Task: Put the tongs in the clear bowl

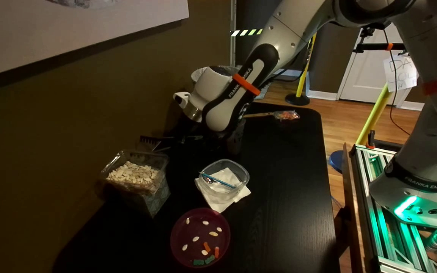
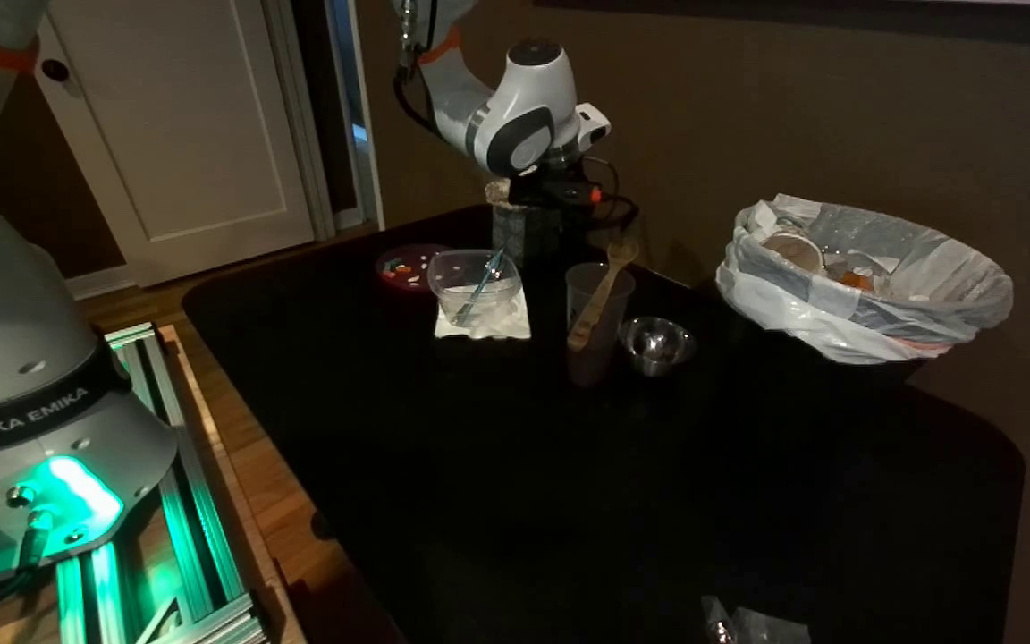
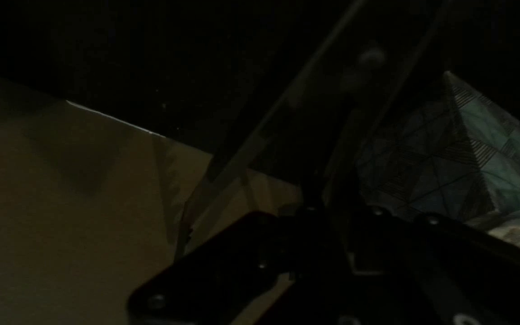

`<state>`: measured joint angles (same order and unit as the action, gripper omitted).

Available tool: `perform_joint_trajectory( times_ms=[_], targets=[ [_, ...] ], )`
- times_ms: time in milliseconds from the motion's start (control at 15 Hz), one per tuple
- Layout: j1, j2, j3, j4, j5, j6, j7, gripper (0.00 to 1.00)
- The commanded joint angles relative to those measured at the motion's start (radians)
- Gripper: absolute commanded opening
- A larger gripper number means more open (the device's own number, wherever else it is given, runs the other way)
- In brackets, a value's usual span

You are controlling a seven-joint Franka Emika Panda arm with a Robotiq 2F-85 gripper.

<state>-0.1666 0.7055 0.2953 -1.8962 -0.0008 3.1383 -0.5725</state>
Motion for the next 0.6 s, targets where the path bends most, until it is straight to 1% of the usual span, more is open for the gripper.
perform_joint_trajectory(
  times_ms=[0,133,200,267,333,400,533],
  targets=[
    [-0.109,-0.065,0.087,-0.139,-0.076,0.039,0.044,0.03],
    [-0.169,-0.079,0.123,-0.198,-0.094,0.100,0.062,0.03],
    [-0.192,-0.080,0.142,-0.219,-0.048,0.132,0.012,0.03],
    [-0.208,-0.074,0.150,-0.225,-0.058,0.151,0.011,0.03],
    [-0.217,-0.065,0.152,-0.223,-0.069,0.159,0.002,0.03],
    [-0.178,-0.047,0.110,-0.179,-0.146,0.129,0.097,0.14],
    [-0.198,-0.047,0.118,-0.193,-0.150,0.138,0.090,0.14]
  ],
)
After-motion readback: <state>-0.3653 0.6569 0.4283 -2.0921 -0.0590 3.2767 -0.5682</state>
